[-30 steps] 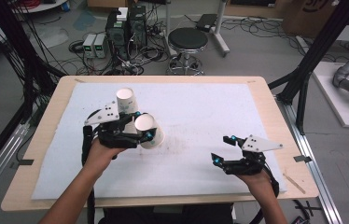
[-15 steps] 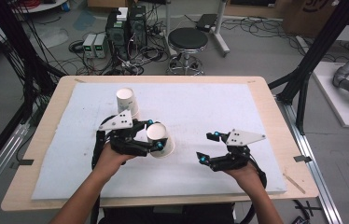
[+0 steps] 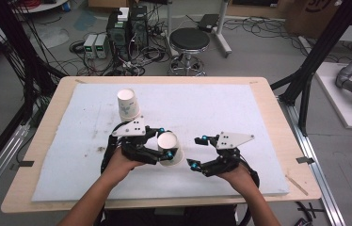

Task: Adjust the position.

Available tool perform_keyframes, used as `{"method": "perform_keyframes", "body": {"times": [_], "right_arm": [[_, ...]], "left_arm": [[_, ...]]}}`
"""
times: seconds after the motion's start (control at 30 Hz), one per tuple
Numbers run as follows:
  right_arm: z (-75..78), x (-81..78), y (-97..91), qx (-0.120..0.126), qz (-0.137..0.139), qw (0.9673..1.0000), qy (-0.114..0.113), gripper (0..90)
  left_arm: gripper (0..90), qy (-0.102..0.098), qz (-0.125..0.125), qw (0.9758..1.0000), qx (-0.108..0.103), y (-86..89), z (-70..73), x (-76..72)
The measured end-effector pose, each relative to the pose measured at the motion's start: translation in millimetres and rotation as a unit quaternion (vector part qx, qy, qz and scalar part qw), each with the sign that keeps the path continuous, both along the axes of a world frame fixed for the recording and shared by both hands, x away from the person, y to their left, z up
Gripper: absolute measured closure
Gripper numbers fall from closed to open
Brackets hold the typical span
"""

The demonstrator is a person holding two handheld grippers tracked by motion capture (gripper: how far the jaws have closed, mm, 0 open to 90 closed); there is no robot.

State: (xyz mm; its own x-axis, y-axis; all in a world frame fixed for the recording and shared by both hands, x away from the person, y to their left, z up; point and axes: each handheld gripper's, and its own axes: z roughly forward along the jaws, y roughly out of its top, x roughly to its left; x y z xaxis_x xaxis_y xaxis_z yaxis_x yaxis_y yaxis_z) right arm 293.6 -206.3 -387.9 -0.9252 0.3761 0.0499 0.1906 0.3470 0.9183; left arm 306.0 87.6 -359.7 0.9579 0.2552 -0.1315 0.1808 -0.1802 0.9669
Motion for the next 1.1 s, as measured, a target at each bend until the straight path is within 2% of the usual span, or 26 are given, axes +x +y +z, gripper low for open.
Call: {"method": "perform_keyframes", "body": {"times": [0.13,0.57,0.67,1.0,1.1], "right_arm": [[-0.7,-0.9,3.3,-0.002,0.01,0.9999,0.003,21.3],[-1.1,-2.8,9.2,0.0,0.032,0.9994,0.01,21.4],[-1.4,-2.8,11.3,0.0,0.038,0.9992,0.013,24.4],[-3.2,-1.6,16.6,0.004,0.058,0.998,0.026,24.5],[-4.1,-0.7,18.4,0.008,0.064,0.9974,0.032,27.1]], "left_arm": [[35.7,-0.001,-0.013,0.9999,0.002,-6.1,-1.7,0.6],[35.7,0.001,-0.031,0.9995,0.003,-18.6,-4.7,0.4],[35.8,0.0,-0.036,0.9994,0.002,-21.8,-5.2,0.1],[36.0,0.001,-0.051,0.9987,-0.008,-27.3,-6.2,0.5],[36.1,0.001,-0.053,0.9986,-0.009,-27.6,-6.3,0.4]]}}
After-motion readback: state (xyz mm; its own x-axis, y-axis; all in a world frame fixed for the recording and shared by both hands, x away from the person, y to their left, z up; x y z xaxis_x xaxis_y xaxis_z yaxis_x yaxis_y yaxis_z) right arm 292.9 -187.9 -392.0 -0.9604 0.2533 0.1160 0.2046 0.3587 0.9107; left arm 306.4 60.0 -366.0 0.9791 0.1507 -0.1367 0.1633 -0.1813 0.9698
